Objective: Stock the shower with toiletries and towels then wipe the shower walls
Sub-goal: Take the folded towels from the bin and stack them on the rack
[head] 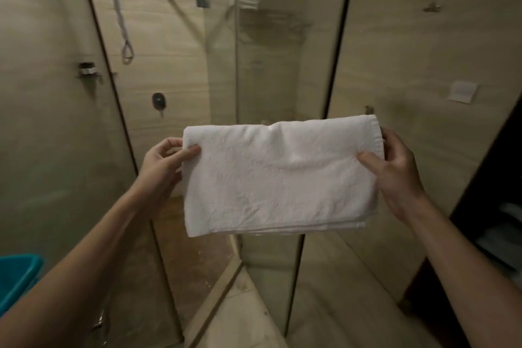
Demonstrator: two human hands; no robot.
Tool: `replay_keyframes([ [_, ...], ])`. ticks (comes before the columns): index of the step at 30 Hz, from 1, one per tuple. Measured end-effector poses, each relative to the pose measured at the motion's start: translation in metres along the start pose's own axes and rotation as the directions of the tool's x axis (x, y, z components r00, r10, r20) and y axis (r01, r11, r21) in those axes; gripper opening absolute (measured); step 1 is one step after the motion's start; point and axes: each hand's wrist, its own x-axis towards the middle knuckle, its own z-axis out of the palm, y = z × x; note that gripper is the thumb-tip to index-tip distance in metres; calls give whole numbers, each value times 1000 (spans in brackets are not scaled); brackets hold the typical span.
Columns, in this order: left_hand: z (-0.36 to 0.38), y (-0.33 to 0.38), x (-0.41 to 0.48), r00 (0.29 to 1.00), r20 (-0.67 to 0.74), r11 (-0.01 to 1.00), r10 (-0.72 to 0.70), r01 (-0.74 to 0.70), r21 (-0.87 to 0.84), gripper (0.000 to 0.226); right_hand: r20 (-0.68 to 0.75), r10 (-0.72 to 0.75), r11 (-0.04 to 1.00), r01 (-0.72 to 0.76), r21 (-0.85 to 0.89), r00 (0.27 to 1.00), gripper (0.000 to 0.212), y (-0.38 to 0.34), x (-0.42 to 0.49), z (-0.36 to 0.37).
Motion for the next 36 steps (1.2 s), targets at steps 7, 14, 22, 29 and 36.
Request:
replay_keyframes([
  [7,106,-37,28,990,141,1000,-26,26,4,22,-286,82,995,-93,-24,955,38,29,-7,-78],
  [14,225,-58,75,962,274,1000,18,-20,5,18,-460,149,987,-158,19,875,41,67,32,-166],
  [22,389,-97,143,964,262,999,36,-31,-23,26,-527,121,989,-147,-7,841,44,116,132,-274],
  [29,483,-132,212,975,221,996,-16,35,-82,23,-459,88,988,-135,-70,884,38,151,234,-336],
  [36,522,-160,319,992,126,1000,-22,23,-9,27,-399,85,986,-134,-97,913,35,204,355,-330],
])
